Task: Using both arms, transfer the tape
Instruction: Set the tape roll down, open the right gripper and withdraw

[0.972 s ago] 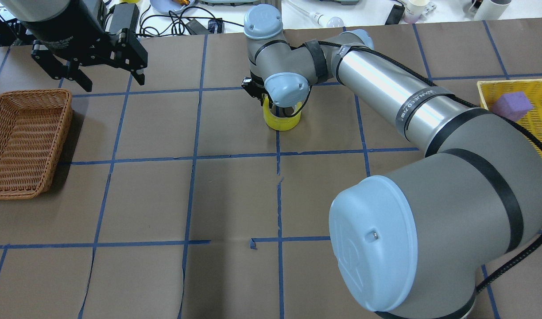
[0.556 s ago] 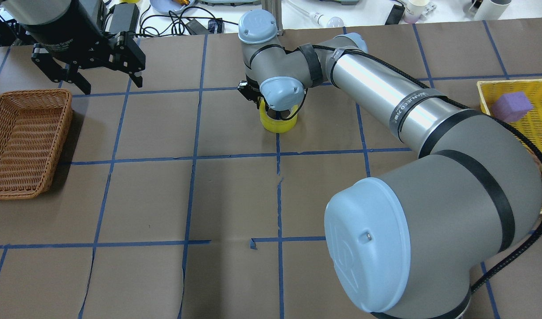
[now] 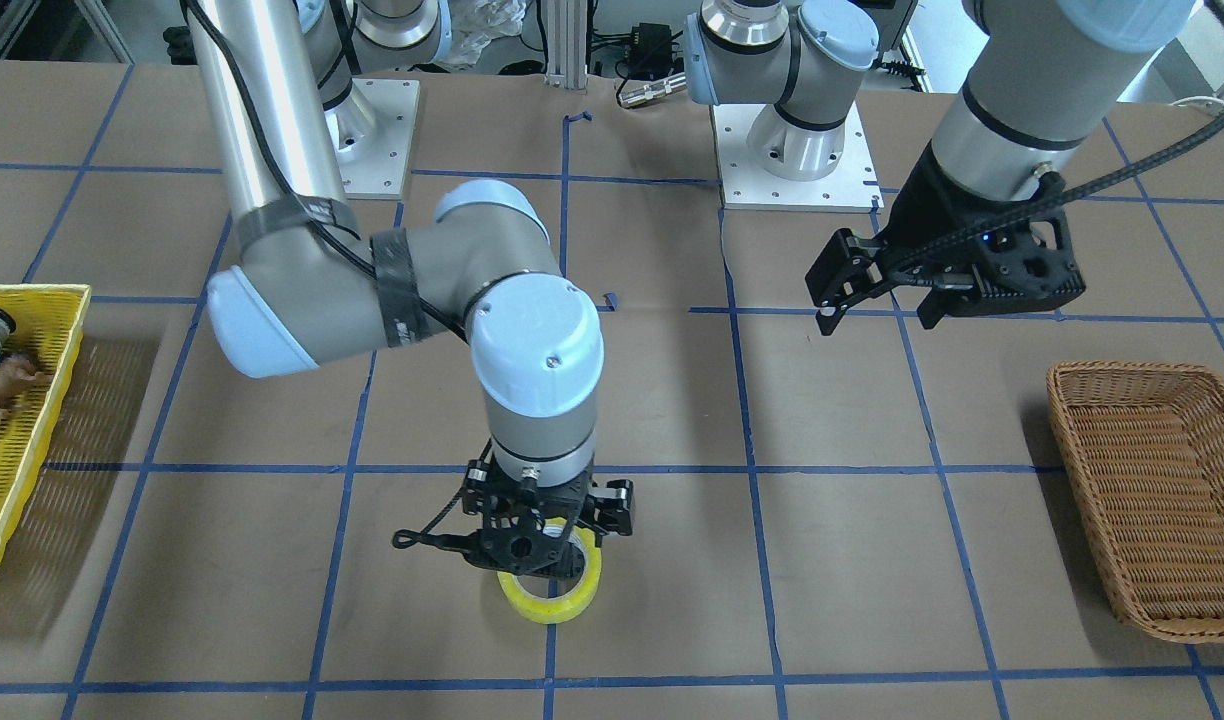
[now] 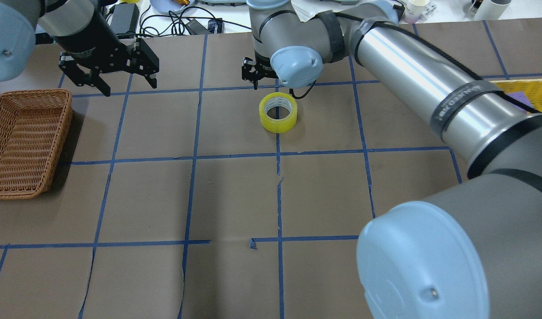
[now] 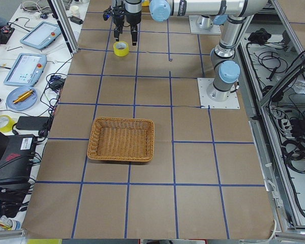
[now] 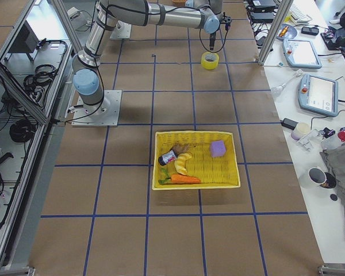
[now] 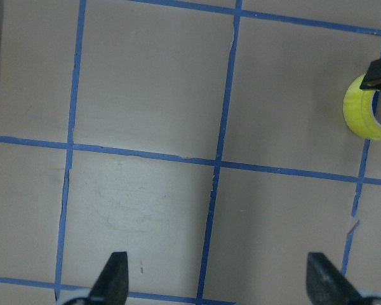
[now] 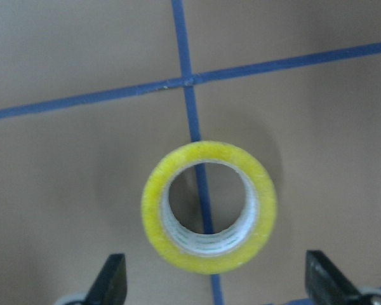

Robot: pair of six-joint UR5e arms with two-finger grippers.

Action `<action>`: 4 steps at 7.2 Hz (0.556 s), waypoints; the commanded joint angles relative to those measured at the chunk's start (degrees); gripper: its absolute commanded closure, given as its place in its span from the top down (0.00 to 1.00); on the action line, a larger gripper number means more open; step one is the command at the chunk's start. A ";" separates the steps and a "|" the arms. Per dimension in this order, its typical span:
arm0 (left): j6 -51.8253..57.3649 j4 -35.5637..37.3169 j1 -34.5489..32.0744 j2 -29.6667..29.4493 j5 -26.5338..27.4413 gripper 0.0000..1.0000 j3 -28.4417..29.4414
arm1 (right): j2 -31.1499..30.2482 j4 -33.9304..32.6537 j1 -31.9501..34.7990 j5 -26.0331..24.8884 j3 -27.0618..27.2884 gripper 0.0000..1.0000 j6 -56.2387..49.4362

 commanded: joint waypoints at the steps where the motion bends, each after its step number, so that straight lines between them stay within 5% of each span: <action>1: -1.48 10.56 -5.14 -5.39 -1.45 1.00 -1.73 | -10.74 10.60 -9.89 0.82 3.77 1.00 -12.61; 4: -13.85 27.81 -12.42 -17.86 -1.28 1.00 -2.97 | -29.71 16.88 -17.50 -0.22 14.48 1.00 -26.10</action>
